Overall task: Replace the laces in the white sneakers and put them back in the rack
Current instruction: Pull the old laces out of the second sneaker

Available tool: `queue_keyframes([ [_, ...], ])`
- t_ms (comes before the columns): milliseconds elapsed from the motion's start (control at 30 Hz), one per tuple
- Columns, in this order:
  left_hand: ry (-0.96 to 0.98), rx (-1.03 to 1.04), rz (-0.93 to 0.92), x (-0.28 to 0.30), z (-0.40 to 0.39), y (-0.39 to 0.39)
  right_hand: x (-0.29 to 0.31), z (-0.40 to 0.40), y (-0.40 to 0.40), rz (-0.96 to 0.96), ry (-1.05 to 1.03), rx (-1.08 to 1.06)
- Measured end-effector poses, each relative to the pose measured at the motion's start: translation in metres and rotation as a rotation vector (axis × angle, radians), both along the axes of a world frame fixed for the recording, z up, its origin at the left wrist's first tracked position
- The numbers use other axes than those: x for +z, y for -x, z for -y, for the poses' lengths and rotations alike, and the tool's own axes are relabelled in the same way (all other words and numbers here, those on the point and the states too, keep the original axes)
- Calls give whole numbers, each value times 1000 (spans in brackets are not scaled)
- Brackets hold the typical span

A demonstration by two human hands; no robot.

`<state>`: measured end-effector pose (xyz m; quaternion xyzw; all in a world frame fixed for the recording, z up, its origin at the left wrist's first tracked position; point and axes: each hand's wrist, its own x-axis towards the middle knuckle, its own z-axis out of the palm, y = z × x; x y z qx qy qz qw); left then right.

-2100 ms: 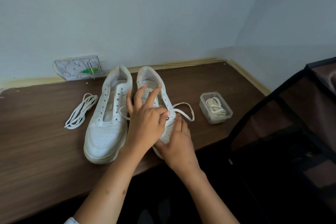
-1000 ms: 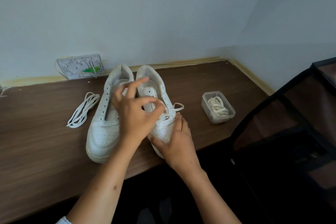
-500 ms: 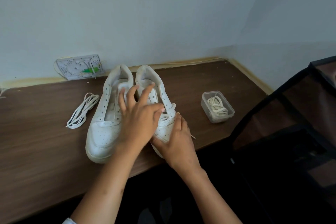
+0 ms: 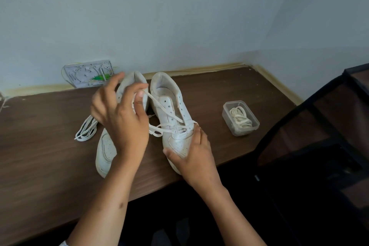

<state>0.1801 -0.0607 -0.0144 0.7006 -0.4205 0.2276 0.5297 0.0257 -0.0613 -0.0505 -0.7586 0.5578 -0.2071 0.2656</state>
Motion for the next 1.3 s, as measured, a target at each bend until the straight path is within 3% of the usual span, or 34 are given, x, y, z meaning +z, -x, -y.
queue_keyframes([
  [133,-373,-352,266,-10,5,8,1,-1,-1,5,9,2],
  [233,-532,-330,283,-19,9,21,3,-1,-1,5,1,8],
  [400,-442,-250,327,-18,11,24,2,-2,-2,-3,1,2],
  [600,7,-67,158,6,0,13,0,0,-2,-14,-2,-10],
  [767,-93,-133,205,2,0,7,0,0,-2,-13,-7,-5],
  [867,-348,-289,339,-5,3,9,0,0,-3,-7,-9,-10],
  [967,-528,-327,350,-12,5,15,1,-1,-3,-3,-6,-5],
  [1100,-380,-260,422,-7,5,21,2,-2,-3,8,-20,-9],
  [1233,-100,-58,283,9,-3,8,1,-1,-2,0,-31,-23],
  [1300,-108,-16,223,11,-6,-5,0,-1,-1,12,-38,-26],
])
